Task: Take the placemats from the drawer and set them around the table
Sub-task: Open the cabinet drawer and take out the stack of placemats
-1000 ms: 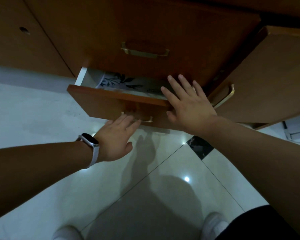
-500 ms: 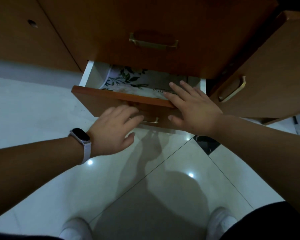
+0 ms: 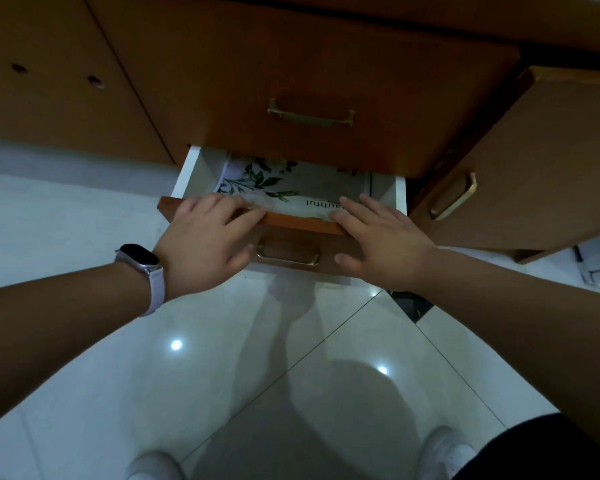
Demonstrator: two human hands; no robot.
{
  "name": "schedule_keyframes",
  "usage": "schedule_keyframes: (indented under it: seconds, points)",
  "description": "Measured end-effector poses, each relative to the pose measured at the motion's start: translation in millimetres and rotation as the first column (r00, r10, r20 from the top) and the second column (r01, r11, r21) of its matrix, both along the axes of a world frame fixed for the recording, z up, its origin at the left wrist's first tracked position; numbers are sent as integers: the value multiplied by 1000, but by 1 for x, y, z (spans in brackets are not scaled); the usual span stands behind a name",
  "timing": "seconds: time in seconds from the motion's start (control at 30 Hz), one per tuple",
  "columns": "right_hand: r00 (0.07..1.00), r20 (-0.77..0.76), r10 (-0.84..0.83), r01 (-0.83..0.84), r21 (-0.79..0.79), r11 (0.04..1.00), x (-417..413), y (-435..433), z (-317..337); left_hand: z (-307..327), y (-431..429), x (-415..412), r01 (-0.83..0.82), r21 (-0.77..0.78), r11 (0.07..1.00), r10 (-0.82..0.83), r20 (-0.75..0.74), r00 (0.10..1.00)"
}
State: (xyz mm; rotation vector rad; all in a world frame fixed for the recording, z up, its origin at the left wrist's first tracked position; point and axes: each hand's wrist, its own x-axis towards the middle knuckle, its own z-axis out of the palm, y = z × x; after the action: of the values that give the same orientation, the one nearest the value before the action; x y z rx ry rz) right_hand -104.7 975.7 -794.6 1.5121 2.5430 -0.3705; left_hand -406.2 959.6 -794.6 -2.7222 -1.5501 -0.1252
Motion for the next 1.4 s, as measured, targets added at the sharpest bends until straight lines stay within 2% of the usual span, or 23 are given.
schedule_keyframes:
  seconds: [0.2,0.6,0.8,1.13,1.2,1.3,1.4]
  points:
    - [1000,-1,16,-16,-4,1000,-2,-23,0,-3,-16,-11,60,-7,998,-60,-5,998]
    - [999,-46,13,-17,-87,996,-8,-57,6,-5,-49,-19,47,-27,999,-42,163,986]
    - [997,-61,43,-50,-112,992,-9,-66,9,-7,-55,-19,47,-10,999,-44,189,981]
    - [987,-39,157,-160,-104,982,-16,-60,14,-1,-44,-14,156,-4,988,-153,153,976]
    - [991,-87,98,-109,-127,986,-20,-53,15,4,-35,-14,157,-14,987,-153,160,975]
    - [980,-175,-99,63,-201,978,-24,-39,17,14,-15,-12,99,-58,993,-88,161,983]
    - [969,-166,-183,149,-200,969,-26,-25,19,19,11,-12,83,-145,986,-66,118,991]
